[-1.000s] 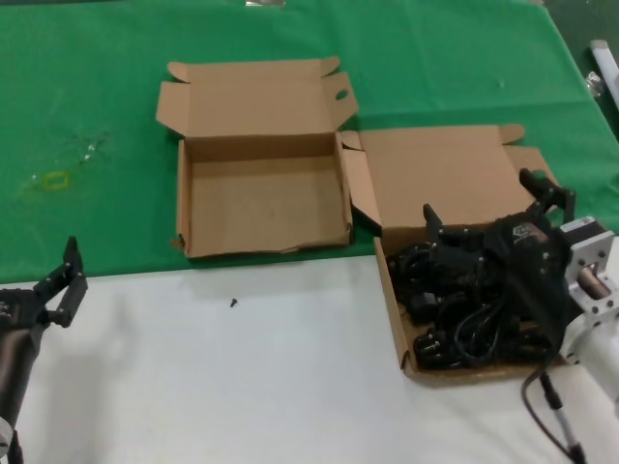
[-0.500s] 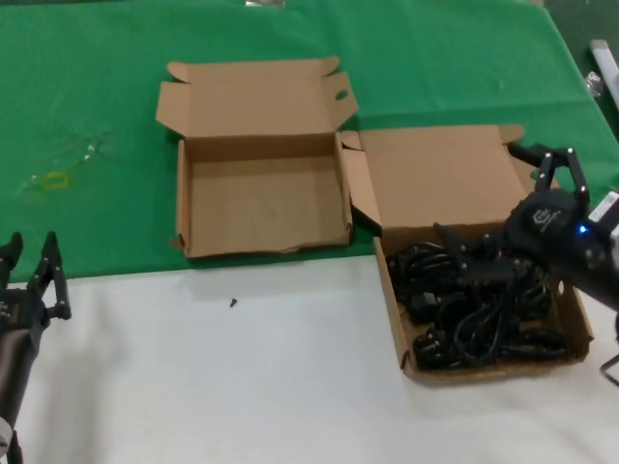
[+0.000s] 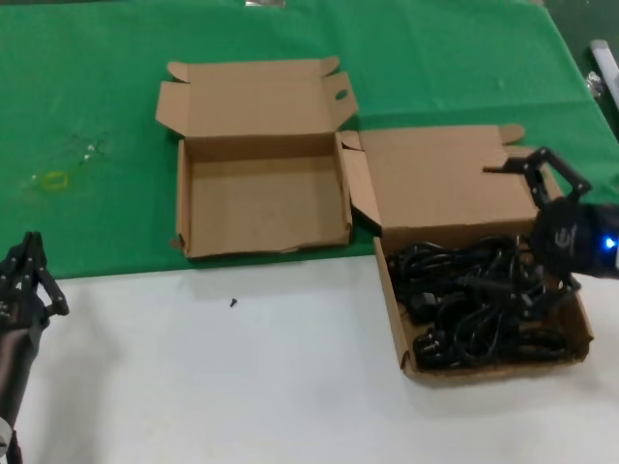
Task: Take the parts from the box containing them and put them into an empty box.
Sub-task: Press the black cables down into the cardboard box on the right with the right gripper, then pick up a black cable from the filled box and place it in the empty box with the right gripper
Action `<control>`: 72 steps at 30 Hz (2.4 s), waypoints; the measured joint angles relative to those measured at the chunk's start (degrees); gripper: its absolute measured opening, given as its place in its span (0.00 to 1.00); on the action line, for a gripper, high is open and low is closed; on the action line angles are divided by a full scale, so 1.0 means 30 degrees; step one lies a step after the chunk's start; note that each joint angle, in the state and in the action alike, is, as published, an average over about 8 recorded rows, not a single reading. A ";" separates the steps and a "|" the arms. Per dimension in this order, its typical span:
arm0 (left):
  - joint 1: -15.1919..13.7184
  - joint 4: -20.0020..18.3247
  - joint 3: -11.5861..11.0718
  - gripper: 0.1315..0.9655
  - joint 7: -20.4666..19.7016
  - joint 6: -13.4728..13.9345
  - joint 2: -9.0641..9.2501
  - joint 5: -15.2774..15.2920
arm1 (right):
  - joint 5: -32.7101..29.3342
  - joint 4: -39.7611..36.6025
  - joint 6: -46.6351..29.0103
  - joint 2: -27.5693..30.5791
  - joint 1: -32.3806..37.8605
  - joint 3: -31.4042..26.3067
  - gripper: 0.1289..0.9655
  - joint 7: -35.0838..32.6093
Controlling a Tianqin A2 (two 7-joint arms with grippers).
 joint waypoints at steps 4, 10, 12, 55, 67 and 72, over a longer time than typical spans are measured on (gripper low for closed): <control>0.0000 0.0001 0.0000 0.04 0.0000 0.0000 0.0000 0.0001 | -0.0709 -0.1485 -0.2002 0.0443 0.1586 -0.0962 1.00 -0.2600; 0.0000 0.0001 0.0000 0.02 -0.0003 0.0000 0.0000 0.0002 | -0.1984 -0.3950 -0.3981 0.0419 0.3895 -0.2347 1.00 -0.6527; 0.0000 0.0000 0.0000 0.02 -0.0006 0.0000 0.0000 0.0002 | -0.2387 -0.4761 -0.4285 0.0239 0.4584 -0.2717 1.00 -0.7704; 0.0000 0.0000 0.0001 0.01 -0.0008 -0.0001 0.0000 0.0006 | -0.3882 -0.8692 -0.4488 -0.0956 0.6398 -0.4137 0.69 -1.1487; 0.0000 0.0000 0.0000 0.01 -0.0005 0.0000 0.0000 0.0006 | -0.3951 -0.8940 -0.4491 -0.1123 0.6538 -0.4226 0.35 -1.1728; 0.0000 0.0000 0.0000 0.01 -0.0003 0.0000 0.0000 0.0005 | -0.3962 -0.8888 -0.4451 -0.1085 0.6644 -0.4196 0.21 -1.1637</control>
